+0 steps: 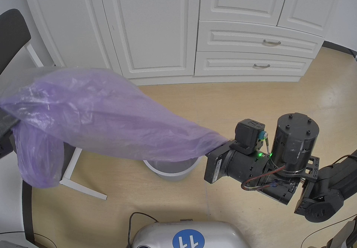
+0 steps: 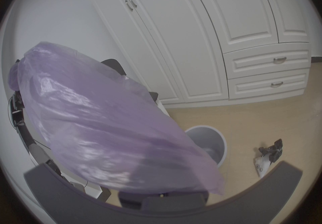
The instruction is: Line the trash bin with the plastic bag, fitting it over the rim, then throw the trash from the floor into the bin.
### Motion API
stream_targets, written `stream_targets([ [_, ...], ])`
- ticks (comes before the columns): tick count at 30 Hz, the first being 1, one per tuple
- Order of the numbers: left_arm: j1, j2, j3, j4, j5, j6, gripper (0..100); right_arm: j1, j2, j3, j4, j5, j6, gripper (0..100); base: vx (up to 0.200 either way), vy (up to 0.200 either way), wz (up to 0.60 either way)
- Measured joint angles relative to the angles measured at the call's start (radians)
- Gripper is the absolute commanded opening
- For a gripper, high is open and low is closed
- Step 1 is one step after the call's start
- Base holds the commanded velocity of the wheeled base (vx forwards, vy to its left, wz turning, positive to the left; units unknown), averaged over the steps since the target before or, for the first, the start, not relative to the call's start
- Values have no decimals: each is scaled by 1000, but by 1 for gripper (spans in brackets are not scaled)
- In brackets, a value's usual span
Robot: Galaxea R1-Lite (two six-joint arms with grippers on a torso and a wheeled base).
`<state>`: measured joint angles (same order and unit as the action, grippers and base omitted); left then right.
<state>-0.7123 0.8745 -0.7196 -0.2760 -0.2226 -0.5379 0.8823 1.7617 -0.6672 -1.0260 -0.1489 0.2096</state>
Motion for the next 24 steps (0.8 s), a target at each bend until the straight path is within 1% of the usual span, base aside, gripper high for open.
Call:
stream_targets([
  [3, 2, 7, 0, 0, 1, 0, 0, 3, -21, -3, 23, -3, -15, 0, 0, 0, 0],
  [7, 4, 21, 0, 0, 1, 1, 0, 23, -40, -4, 58, -2, -13, 0, 0, 0, 0],
  [13, 5, 42, -1, -4, 3, 0, 0, 35, -54, -1, 62, -1, -9, 0, 0, 0, 0],
  [16, 5, 56, -1, -30, 5, -3, 0, 40, -60, 3, 63, -1, -9, 0, 0, 0, 0],
  [21, 5, 82, 14, -108, 54, -10, 0, 44, -64, 8, 120, 5, -9, 0, 0, 0, 0],
  [24, 5, 93, 20, -116, 63, -10, 0, 43, -64, 7, 131, 9, -9, 0, 0, 0, 0],
])
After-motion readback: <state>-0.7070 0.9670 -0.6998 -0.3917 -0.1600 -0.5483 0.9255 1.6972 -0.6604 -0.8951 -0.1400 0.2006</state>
